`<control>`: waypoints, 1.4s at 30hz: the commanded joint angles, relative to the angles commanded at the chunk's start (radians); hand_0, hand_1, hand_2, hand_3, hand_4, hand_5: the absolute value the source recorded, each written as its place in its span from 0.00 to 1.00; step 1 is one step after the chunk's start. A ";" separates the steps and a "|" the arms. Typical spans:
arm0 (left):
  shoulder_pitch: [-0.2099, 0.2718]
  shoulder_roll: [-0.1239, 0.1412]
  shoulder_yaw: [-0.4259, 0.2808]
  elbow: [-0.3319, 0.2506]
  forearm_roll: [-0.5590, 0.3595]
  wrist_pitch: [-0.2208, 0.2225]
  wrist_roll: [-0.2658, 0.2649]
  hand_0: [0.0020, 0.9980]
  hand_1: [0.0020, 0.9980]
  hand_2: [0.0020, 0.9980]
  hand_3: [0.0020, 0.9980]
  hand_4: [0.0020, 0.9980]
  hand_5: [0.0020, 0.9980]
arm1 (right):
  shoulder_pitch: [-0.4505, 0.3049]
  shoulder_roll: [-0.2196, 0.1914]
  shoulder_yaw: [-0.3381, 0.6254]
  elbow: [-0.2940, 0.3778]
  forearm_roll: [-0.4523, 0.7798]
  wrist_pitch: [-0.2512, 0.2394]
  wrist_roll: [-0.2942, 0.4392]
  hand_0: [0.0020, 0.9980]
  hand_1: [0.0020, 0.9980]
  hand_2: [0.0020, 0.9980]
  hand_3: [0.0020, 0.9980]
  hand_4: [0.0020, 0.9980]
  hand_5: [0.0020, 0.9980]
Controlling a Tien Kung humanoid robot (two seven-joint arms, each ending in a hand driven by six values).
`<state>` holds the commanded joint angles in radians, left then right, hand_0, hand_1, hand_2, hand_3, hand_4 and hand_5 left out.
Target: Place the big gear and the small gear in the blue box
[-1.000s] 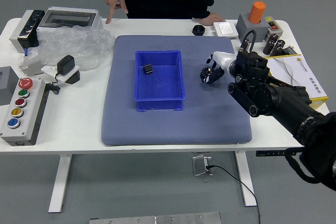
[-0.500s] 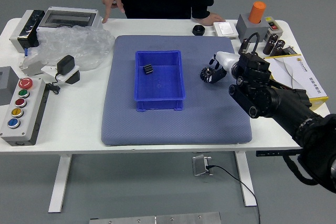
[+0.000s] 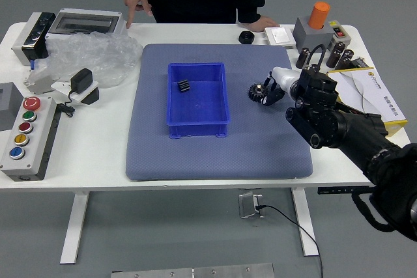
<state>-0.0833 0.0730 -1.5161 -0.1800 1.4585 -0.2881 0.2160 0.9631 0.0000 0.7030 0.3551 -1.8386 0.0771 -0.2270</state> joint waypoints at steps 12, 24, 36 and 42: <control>-0.001 0.004 -0.006 0.000 0.016 -0.002 0.001 0.86 0.82 0.83 0.87 0.78 0.31 | 0.016 0.000 -0.006 -0.006 0.009 0.003 -0.010 0.63 0.59 0.70 0.77 0.76 0.25; 0.022 0.019 0.002 0.000 -0.007 0.002 0.000 0.86 0.82 0.83 0.87 0.78 0.31 | 0.025 -0.044 0.028 0.095 0.005 0.106 -0.093 0.63 0.60 0.71 0.79 0.76 0.25; 0.031 0.029 0.000 0.000 -0.021 0.006 -0.007 0.86 0.82 0.83 0.87 0.78 0.31 | -0.001 -0.165 0.072 0.269 -0.012 0.274 -0.205 0.62 0.61 0.74 0.84 0.79 0.31; 0.042 0.037 0.005 0.000 -0.034 0.008 -0.006 0.86 0.82 0.83 0.87 0.78 0.31 | -0.045 -0.236 0.149 0.401 -0.068 0.335 -0.266 0.61 0.60 0.74 0.84 0.81 0.33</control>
<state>-0.0413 0.1096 -1.5106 -0.1800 1.4244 -0.2804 0.2100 0.9182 -0.2362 0.8520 0.7564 -1.9062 0.4122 -0.4934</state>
